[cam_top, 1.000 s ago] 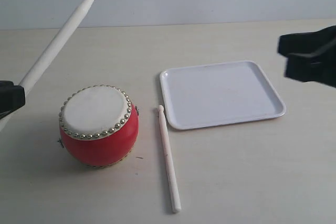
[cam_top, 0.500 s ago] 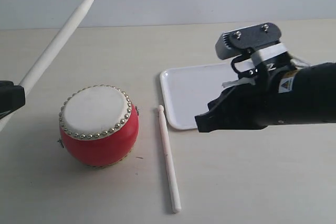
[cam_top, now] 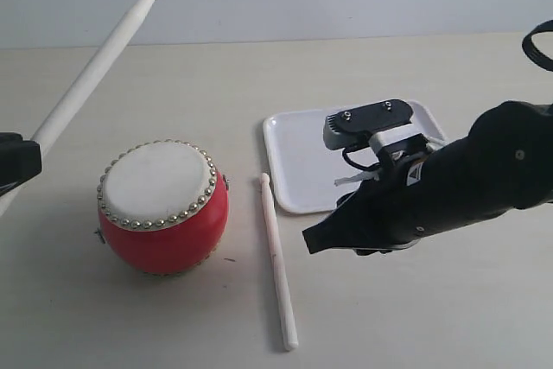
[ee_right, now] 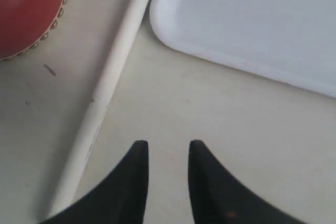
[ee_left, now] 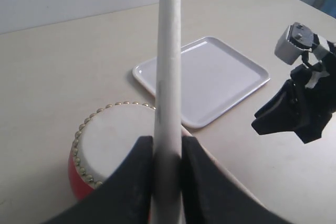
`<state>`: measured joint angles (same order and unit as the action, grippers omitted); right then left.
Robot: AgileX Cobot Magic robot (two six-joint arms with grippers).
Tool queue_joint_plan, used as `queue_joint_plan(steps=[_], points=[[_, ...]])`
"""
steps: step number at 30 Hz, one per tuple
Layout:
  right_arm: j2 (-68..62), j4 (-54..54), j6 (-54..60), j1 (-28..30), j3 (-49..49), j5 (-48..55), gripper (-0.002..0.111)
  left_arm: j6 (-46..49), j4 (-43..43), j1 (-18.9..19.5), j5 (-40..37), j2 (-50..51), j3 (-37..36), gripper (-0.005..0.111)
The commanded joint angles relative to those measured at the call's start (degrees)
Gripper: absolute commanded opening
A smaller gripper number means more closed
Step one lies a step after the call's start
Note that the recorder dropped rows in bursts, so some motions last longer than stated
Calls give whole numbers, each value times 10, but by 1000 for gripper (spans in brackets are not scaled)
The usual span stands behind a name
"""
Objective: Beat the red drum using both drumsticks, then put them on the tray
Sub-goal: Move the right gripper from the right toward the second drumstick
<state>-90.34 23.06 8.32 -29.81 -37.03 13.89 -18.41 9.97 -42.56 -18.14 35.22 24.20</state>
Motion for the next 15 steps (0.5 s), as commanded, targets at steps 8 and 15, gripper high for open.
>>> queue_joint_plan(steps=[8, 15], points=[[-86, 96, 76, -47, -105, 41, 34, -2, -1, 1, 5, -6, -2, 0], [-134, 116, 67, -48, -121, 52, 34, -2, -1, 1, 4, -6, -2, 0]])
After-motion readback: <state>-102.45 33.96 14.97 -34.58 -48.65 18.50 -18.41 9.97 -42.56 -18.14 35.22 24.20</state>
